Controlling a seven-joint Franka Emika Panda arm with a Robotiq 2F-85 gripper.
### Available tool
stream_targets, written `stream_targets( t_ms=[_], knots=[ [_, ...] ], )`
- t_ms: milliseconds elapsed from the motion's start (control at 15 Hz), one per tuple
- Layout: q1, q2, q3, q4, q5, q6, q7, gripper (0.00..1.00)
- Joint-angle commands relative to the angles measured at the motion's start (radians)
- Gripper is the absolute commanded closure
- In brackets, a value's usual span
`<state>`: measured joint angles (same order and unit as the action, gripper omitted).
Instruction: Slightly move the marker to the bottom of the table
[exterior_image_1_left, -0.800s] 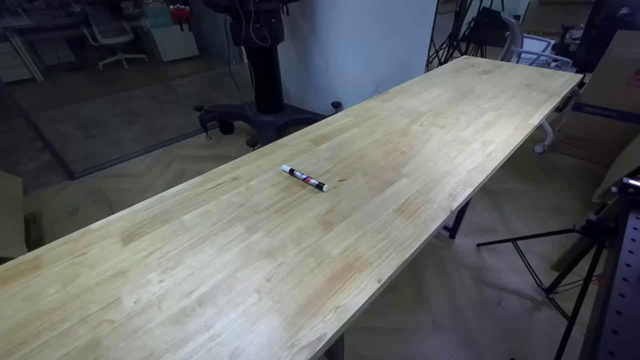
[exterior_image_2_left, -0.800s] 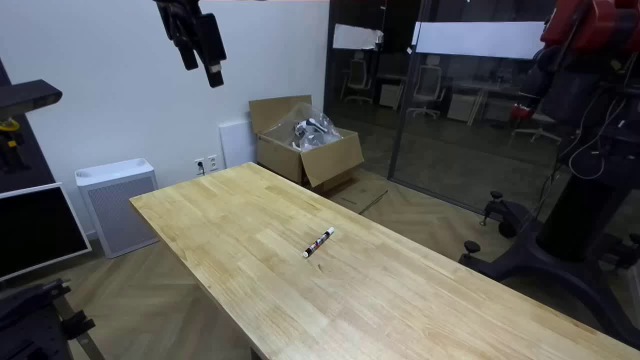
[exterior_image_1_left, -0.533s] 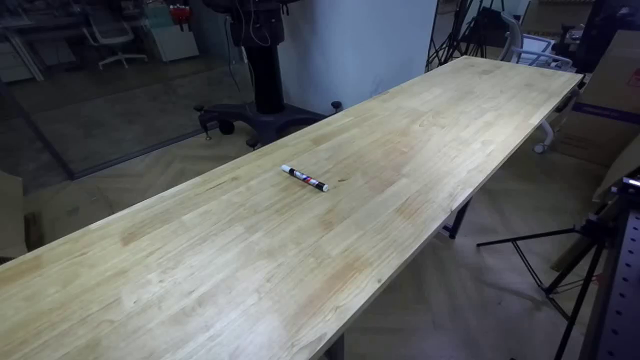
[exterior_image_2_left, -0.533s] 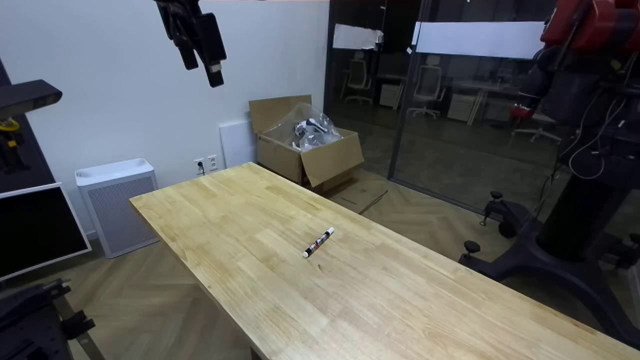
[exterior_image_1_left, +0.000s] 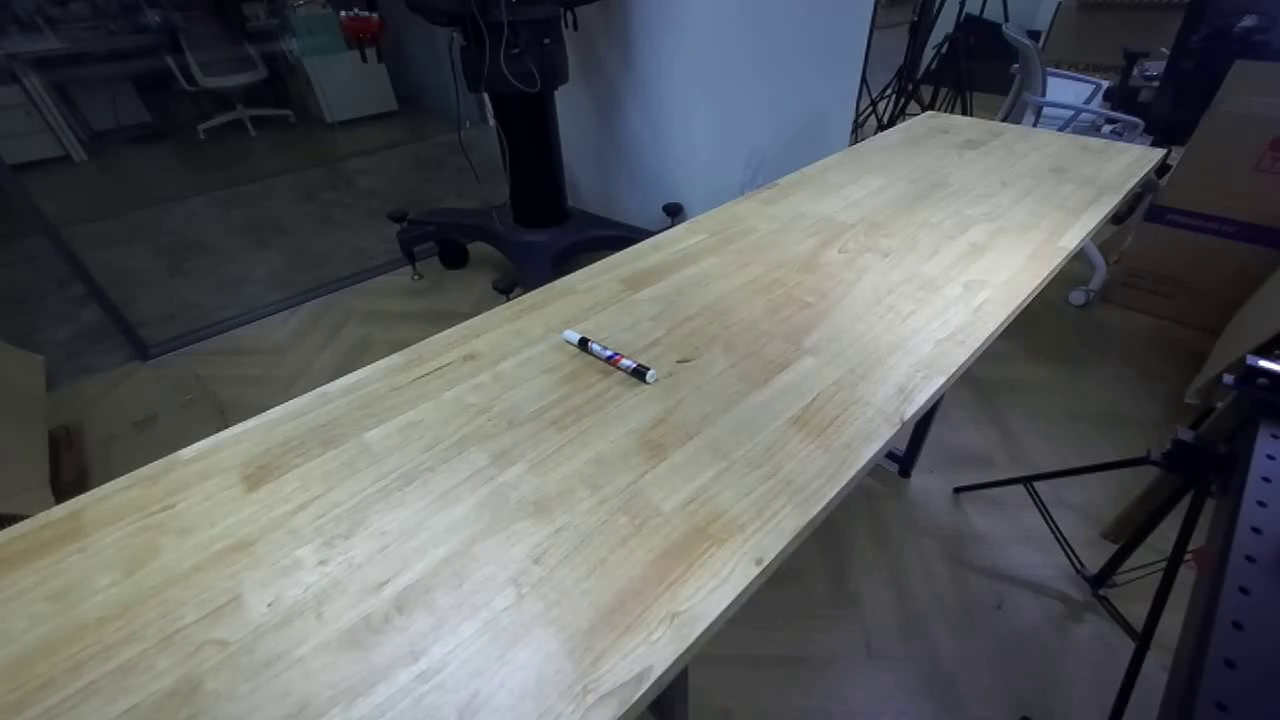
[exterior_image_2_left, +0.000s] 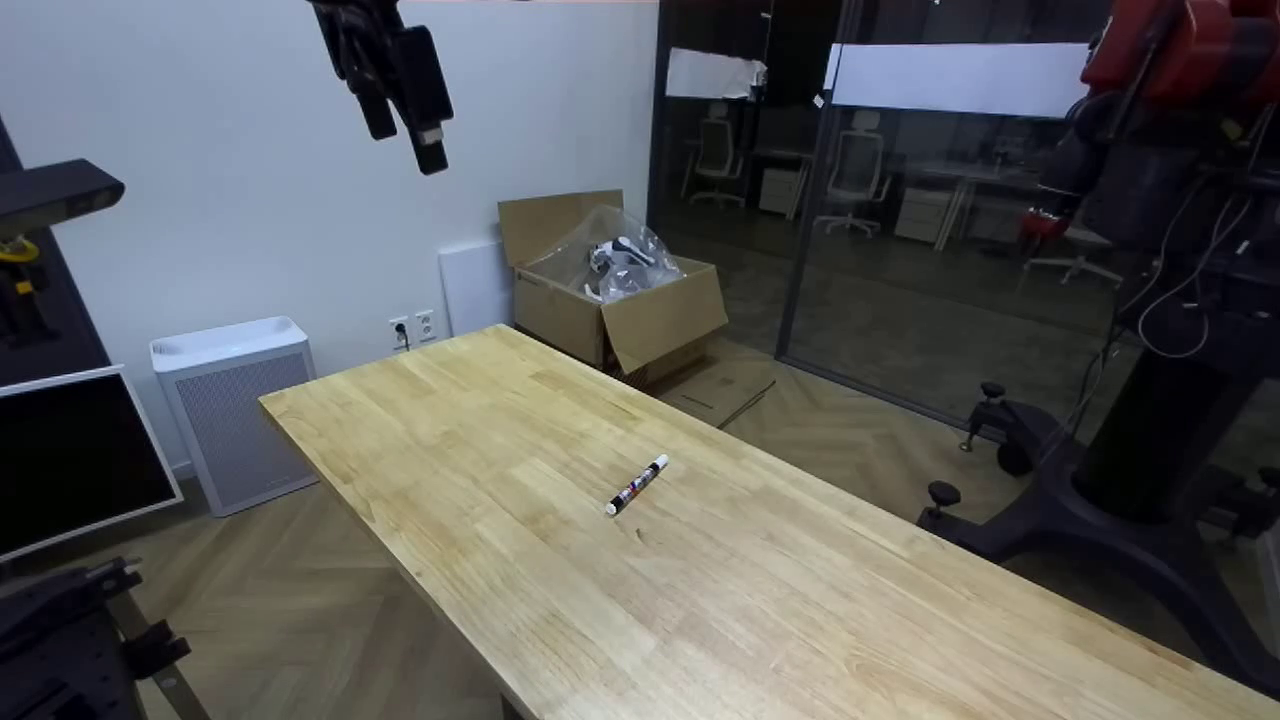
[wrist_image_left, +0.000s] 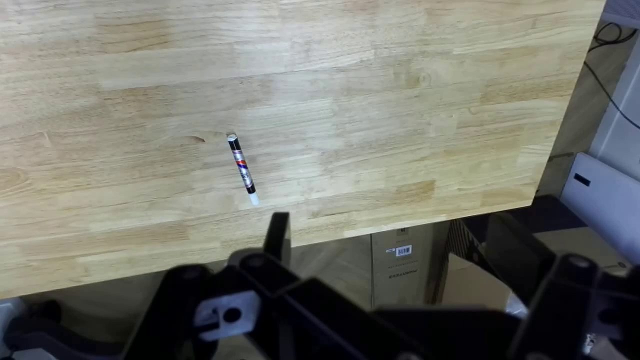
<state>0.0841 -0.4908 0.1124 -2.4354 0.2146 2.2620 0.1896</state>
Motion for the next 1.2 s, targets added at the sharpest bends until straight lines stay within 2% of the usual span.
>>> stream_targets(
  t_ms=[0,200,400,600,800,933,1000,1133],
  knots=[
    [0.003,0.000,-0.003,0.001,-0.002,-0.001,0.001,0.00],
    [-0.012,0.012,-0.003,0.010,-0.022,0.006,0.003,0.00],
    [-0.040,0.056,-0.032,0.046,-0.059,-0.029,-0.026,0.00],
    [-0.070,0.140,-0.081,0.108,-0.092,-0.104,-0.088,0.00],
    [-0.080,0.271,-0.133,0.204,-0.080,-0.204,-0.183,0.00],
    [-0.090,0.359,-0.143,0.272,-0.100,-0.263,-0.218,0.00],
    [-0.096,0.402,-0.139,0.302,-0.132,-0.267,-0.216,0.00],
    [-0.100,0.461,-0.124,0.332,-0.219,-0.186,-0.194,0.00]
  ],
)
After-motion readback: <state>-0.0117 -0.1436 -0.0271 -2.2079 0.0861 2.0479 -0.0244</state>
